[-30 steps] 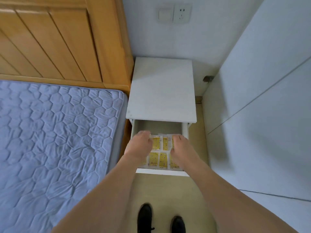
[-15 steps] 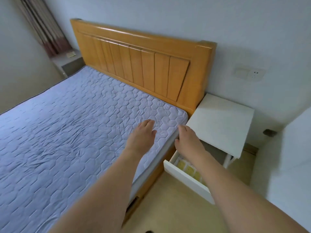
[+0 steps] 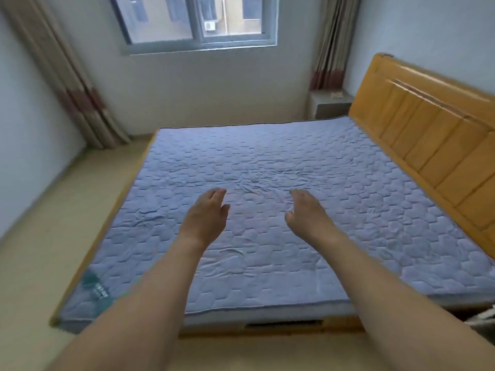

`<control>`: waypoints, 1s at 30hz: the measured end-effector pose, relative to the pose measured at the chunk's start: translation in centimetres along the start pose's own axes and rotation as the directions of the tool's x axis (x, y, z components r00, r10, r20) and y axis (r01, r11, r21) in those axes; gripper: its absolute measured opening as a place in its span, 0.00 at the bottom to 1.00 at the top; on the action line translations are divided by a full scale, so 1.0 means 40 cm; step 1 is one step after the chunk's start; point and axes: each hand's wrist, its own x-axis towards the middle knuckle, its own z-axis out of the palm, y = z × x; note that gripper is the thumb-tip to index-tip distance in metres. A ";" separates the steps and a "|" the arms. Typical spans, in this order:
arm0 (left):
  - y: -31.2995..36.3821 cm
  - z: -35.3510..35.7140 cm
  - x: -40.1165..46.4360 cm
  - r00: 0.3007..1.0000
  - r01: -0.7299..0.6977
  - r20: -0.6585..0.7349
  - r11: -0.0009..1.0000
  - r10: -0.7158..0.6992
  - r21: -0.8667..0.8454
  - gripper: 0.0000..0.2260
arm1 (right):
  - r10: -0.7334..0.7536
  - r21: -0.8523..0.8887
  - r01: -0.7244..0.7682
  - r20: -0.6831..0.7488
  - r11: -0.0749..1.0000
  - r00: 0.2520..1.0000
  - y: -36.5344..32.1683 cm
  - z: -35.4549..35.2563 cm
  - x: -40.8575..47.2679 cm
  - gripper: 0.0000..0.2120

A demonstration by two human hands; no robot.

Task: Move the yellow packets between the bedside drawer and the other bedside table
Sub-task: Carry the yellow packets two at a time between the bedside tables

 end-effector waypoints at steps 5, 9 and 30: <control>-0.461 -0.242 -0.168 0.979 0.176 -0.112 0.983 -0.170 0.054 0.19 | -0.254 0.056 0.250 0.093 0.967 0.963 -0.498 0.240 0.010 0.26; -0.764 -0.420 -0.318 0.932 0.326 -0.193 0.942 -0.306 0.081 0.20 | -0.409 0.081 0.401 0.150 0.912 0.900 -0.862 0.408 -0.018 0.26; -1.996 -0.884 -0.313 0.805 0.572 -0.267 0.812 -0.530 0.116 0.22 | -0.668 0.181 0.644 0.261 0.743 0.697 -2.086 1.080 0.295 0.26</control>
